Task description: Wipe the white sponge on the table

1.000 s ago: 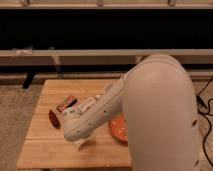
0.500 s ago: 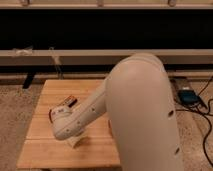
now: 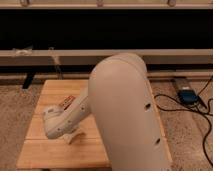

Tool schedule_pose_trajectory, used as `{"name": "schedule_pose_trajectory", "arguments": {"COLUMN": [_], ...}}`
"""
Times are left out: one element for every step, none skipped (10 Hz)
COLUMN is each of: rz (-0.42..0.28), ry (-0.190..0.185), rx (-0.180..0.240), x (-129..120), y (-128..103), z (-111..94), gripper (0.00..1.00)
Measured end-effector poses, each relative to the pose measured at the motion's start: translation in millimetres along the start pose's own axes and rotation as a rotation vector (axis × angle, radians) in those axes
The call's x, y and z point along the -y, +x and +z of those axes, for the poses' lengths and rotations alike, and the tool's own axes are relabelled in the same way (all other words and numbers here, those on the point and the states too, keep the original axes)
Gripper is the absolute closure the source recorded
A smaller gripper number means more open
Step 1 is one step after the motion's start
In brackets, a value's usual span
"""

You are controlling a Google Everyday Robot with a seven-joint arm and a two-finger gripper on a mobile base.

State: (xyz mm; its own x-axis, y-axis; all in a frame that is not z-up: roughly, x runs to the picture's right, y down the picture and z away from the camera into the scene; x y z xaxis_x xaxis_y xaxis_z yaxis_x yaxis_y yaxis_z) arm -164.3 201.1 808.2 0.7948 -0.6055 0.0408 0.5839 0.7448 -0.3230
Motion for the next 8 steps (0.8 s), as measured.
{"name": "schedule_pose_trajectory", "arguments": {"rz": [0.007,0.028,0.045,0.068,0.087,0.108,0.124,0.148], "ry": [0.007,0.01,0.011,0.008,0.002,-0.008,-0.021,-0.043], "rx": [-0.008,-0.022,-0.032,-0.044,-0.056,-0.068,-0.076,-0.082], "x": [9,20,25,31,34,34,31,23], "y": [0,8,16,25,33,43,51,60], "z": [2,6,10,14,18,23,26,32], "gripper": [1.0,1.0,1.0,1.0,1.0,1.0,1.0,1.0]}}
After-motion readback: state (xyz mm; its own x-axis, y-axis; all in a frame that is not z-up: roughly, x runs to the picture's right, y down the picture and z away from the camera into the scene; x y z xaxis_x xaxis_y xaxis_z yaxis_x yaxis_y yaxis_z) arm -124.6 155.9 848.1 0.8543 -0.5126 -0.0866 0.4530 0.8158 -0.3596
